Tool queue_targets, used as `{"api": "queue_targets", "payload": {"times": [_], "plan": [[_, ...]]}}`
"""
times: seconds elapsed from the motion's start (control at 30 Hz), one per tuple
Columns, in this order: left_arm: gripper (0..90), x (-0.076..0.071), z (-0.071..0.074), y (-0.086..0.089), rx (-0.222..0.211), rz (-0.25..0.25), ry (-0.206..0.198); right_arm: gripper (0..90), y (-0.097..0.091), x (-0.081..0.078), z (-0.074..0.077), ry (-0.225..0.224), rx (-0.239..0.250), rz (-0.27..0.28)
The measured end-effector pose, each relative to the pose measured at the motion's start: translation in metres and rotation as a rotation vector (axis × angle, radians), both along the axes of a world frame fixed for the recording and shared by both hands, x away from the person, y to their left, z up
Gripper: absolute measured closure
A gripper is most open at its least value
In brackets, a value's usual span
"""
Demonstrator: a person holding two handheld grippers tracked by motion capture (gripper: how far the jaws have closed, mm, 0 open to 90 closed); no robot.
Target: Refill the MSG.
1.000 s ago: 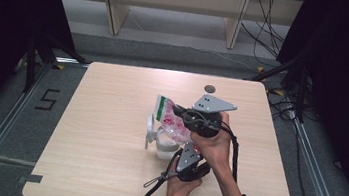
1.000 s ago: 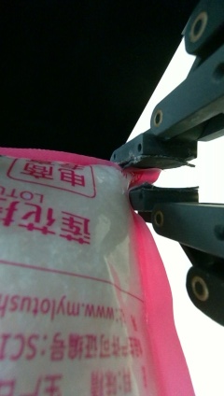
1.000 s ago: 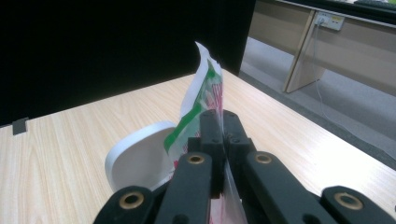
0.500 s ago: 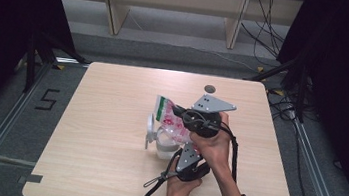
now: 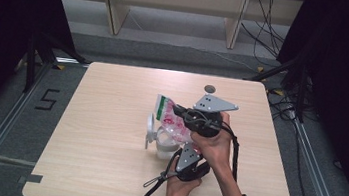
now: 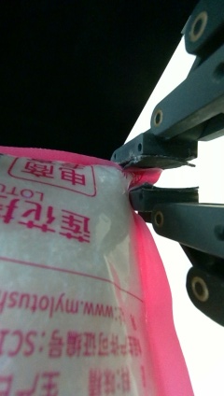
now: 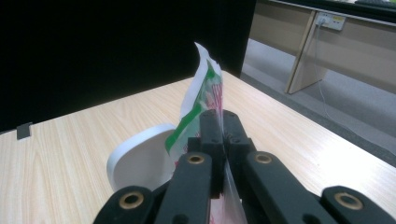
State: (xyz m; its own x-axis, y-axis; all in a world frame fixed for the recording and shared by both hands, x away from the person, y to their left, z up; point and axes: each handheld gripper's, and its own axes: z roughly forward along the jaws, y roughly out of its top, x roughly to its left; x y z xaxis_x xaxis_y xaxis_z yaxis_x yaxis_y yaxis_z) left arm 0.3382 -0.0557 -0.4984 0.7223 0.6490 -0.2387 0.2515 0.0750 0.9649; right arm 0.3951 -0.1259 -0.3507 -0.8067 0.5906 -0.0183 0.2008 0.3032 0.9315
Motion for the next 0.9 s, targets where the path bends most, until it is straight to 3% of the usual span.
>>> {"api": "queue_targets", "payload": {"times": [0.13, 0.23, 0.4, 0.5, 0.57, 0.6, 0.63, 0.9], "plan": [[79.3, 0.0, 0.0001, 0.0001, 0.001, 0.004, 0.005, 90.0, 0.0013, -0.0007, -0.0009, -0.004, 0.013, -0.012], [79.3, 0.0002, 0.0, 0.0002, -0.001, 0.005, 0.005, 90.0, 0.0011, 0.0013, -0.0004, -0.018, -0.001, 0.016], [79.1, -0.0001, 0.0002, 0.0001, -0.002, 0.007, 0.006, 90.0, 0.0007, 0.0014, -0.0002, -0.025, -0.004, 0.017], [79.1, 0.0, 0.0002, 0.0002, -0.001, 0.004, 0.005, 90.0, 0.0008, -0.0002, -0.0003, -0.005, 0.002, 0.008], [79.1, 0.0004, 0.0002, 0.0006, -0.002, 0.001, 0.004, 90.0, 0.0009, 0.0015, -0.0005, -0.02, 0.006, 0.021], [79.1, 0.0007, 0.0004, 0.0011, 0.005, -0.001, 0.007, 90.0, 0.0006, -0.0006, 0.0, 0.004, 0.008, 0.002], [79.1, 0.0012, 0.0002, 0.0014, 0.007, -0.01, 0.005, 90.0, 0.0003, 0.0012, -0.0001, -0.017, 0.0, 0.015], [79.1, 0.0007, 0.0002, 0.0016, 0.01, 0.0, 0.008, 90.0, 0.0024, 0.001, -0.0012, -0.029, -0.003, 0.007]]}}
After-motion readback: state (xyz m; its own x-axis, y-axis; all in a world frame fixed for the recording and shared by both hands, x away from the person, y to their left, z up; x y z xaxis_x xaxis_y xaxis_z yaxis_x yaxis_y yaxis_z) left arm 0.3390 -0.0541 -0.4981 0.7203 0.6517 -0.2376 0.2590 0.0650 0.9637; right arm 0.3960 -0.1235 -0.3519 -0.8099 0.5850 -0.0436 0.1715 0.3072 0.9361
